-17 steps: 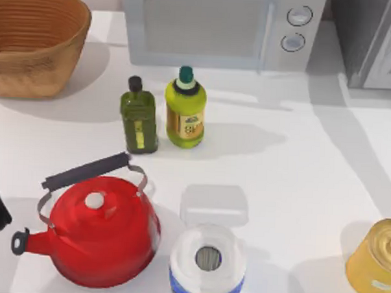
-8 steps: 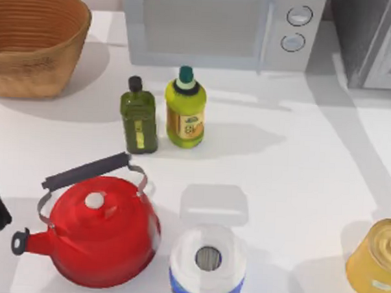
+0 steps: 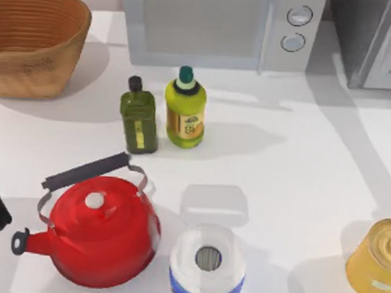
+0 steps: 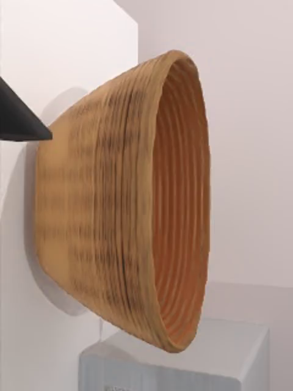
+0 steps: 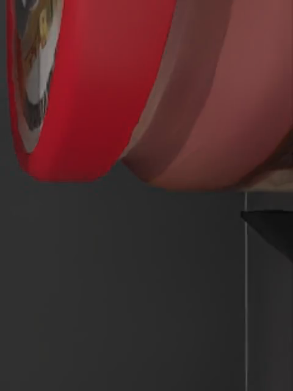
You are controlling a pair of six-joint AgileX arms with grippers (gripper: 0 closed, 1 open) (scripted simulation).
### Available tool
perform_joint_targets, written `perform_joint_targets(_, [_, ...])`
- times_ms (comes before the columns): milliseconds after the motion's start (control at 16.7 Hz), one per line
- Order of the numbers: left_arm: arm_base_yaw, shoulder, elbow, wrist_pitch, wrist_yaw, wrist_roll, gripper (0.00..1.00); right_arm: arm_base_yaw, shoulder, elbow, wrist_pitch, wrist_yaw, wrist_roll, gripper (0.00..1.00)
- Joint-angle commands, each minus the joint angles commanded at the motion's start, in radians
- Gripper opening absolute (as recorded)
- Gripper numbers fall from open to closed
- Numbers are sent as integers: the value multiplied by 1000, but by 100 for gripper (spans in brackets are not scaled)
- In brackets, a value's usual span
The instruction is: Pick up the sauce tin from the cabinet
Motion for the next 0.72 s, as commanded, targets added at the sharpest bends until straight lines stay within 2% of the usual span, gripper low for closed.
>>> perform_joint_targets(480, [0, 0, 0, 0, 0, 0, 100, 0, 0, 0, 0, 0, 0, 2])
perform_joint_targets(720, [0, 0, 0, 0, 0, 0, 100, 0, 0, 0, 0, 0, 0, 0])
